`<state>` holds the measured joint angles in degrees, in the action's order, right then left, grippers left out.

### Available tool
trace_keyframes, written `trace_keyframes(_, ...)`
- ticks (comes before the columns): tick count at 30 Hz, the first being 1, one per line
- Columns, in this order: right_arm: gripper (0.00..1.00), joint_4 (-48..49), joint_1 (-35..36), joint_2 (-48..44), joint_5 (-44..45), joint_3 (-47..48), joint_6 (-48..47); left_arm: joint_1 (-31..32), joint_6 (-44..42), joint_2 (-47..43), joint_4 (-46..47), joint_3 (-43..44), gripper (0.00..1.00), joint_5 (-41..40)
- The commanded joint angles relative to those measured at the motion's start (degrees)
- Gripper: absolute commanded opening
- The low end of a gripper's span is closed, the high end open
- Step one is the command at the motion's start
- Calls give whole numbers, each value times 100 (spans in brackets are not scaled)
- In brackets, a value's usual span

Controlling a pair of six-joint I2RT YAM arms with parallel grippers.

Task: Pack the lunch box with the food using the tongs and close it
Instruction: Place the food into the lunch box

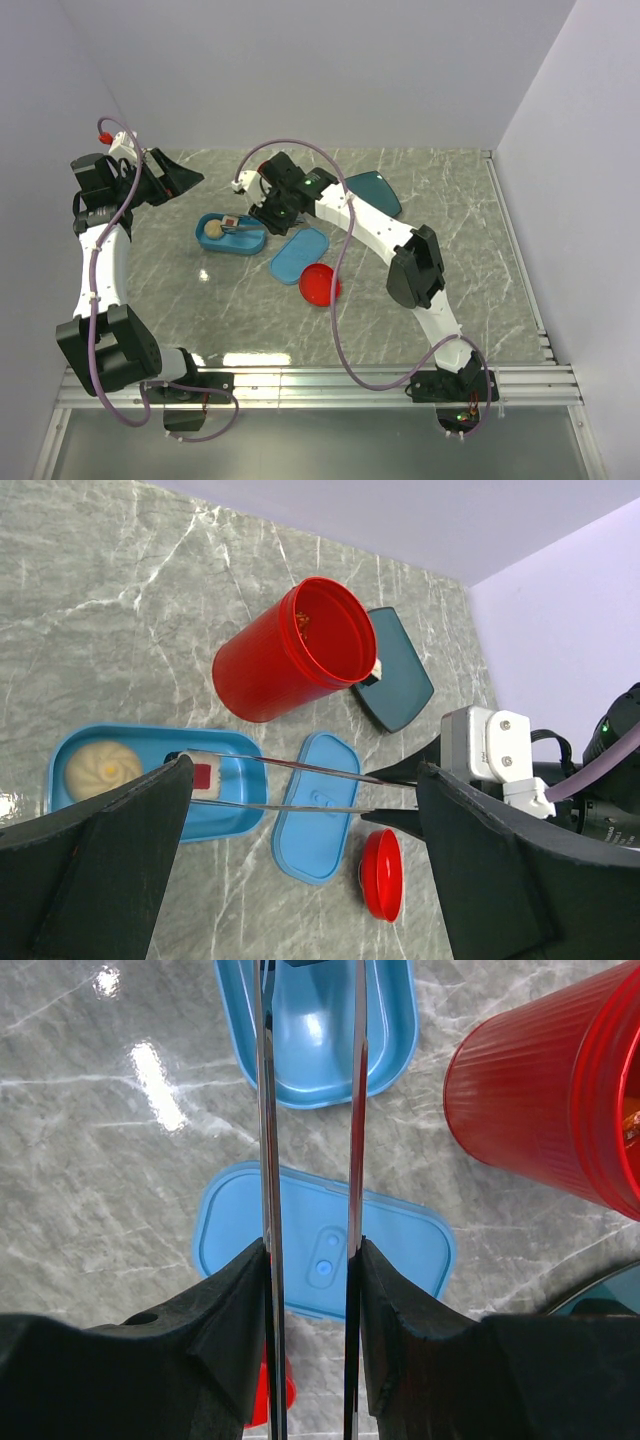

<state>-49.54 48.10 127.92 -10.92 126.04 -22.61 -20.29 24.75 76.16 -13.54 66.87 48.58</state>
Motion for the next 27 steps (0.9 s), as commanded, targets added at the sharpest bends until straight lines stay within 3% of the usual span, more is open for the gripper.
trace_keyframes(1,32,322,42,128,46,79,-85,-27,-5,-14,176,116,99,73)
trace_keyframes(27,35,647,77,286,265,-123,-129,-62,-49,39,185,28,99,55)
